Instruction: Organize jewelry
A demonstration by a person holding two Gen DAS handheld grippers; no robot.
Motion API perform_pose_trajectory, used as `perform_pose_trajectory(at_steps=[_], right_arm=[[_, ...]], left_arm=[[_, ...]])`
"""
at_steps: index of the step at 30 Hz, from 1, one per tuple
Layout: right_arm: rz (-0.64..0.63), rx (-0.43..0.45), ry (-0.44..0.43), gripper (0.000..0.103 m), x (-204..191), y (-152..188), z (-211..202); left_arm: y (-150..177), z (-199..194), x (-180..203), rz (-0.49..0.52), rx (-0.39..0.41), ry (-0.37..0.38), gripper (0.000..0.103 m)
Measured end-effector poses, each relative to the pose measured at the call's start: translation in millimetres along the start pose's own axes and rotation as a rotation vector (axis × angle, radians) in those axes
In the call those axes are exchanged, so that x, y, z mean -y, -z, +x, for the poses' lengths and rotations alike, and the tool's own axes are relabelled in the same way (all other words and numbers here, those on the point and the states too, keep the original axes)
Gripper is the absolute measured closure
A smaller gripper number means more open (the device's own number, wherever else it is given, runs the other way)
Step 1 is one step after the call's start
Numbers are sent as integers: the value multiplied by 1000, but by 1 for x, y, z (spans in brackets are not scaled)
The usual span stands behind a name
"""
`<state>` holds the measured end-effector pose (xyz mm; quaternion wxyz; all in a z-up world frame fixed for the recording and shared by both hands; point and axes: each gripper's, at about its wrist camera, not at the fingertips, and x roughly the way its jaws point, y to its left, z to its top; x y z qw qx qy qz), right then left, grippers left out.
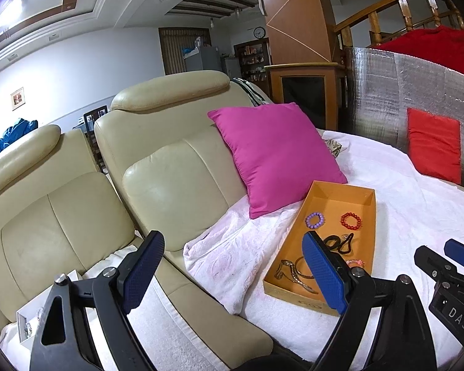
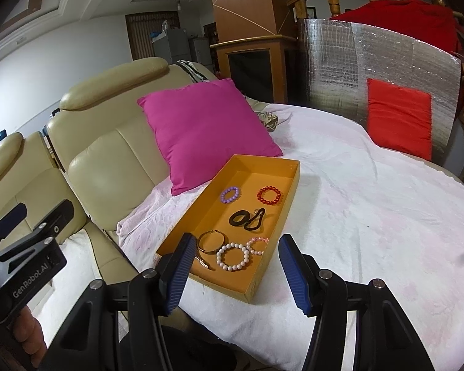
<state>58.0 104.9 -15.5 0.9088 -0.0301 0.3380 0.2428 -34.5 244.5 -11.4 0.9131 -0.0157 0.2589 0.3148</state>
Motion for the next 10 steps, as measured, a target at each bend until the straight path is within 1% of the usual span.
perform_pose_trajectory(at_steps=[6, 9, 10], right_arm=[[5, -1, -17, 43, 7, -6, 13], [47, 14, -27, 43, 30, -8, 16], [64, 22, -23, 43, 41, -9, 15]], left_arm=[[-1, 9, 8, 5, -3, -17, 12], [-4, 12, 26, 24, -4, 23, 12], [-5, 13, 38, 41, -1, 42, 12]])
